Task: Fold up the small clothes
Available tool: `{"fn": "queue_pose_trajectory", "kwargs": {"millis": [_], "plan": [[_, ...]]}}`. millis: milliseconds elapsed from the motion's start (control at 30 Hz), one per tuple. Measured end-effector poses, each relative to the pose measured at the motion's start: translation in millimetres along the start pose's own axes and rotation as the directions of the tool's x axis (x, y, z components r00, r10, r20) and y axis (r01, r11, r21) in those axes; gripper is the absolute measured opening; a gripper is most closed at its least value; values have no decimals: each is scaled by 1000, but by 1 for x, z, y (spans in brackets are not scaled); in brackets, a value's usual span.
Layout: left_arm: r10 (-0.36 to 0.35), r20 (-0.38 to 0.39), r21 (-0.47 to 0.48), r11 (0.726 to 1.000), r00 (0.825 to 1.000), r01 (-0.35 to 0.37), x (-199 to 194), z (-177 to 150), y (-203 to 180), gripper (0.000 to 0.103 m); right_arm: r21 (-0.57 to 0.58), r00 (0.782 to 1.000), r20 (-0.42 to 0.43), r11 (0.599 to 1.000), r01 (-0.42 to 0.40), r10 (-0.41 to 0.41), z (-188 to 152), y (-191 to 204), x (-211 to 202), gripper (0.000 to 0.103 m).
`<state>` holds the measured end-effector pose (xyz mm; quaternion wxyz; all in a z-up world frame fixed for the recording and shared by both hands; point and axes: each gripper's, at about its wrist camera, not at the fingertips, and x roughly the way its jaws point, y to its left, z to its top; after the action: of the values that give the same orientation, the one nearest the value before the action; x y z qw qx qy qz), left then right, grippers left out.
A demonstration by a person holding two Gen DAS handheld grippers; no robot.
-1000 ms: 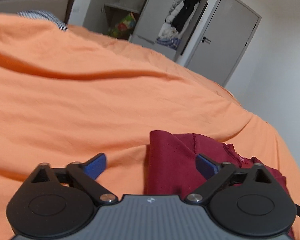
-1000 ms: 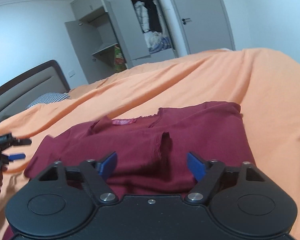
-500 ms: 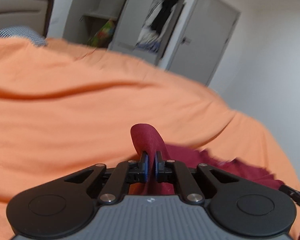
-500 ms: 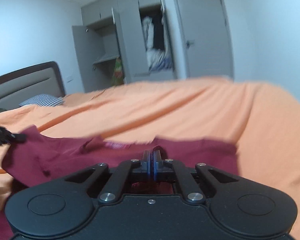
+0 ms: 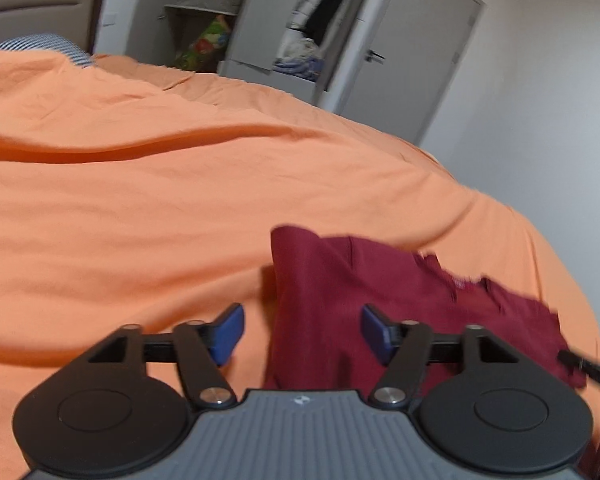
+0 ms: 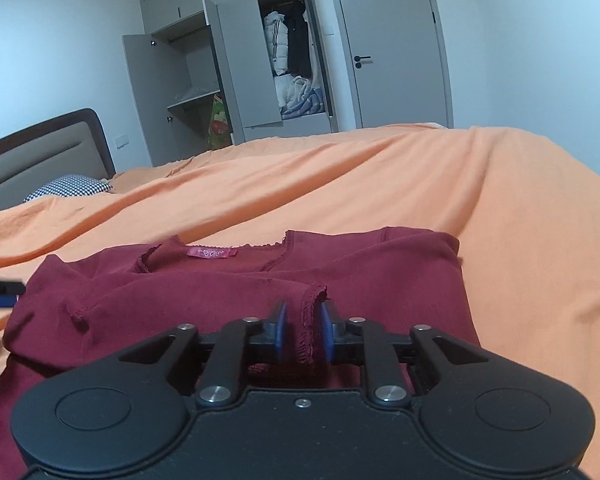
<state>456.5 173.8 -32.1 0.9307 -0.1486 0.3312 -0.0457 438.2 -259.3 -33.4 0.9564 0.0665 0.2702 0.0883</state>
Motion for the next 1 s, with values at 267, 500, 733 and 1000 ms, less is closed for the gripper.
{"fn": "queue_pose_trajectory", "kwargs": {"millis": [267,500,733,1000], "plan": [[-44,-96,78,996,994,51,8,-27,-5,70,19,999,-33,1000,-5,5,-11,-1,-3,49],[-12,-116,157,987,993,30,9,-25,-18,24,38,999,-43,999,-6,7,-16,-3,-5,52],[-43,-100,-37,999,994,39,-11,-3,-3,17,-19,999,-32,999,-26,25,-15,8,-7,52],[11,-141,-148,989,990,-32,9,-20,18,22,-84,1000,-25,996,-5,3,-15,17,-8,61]]}}
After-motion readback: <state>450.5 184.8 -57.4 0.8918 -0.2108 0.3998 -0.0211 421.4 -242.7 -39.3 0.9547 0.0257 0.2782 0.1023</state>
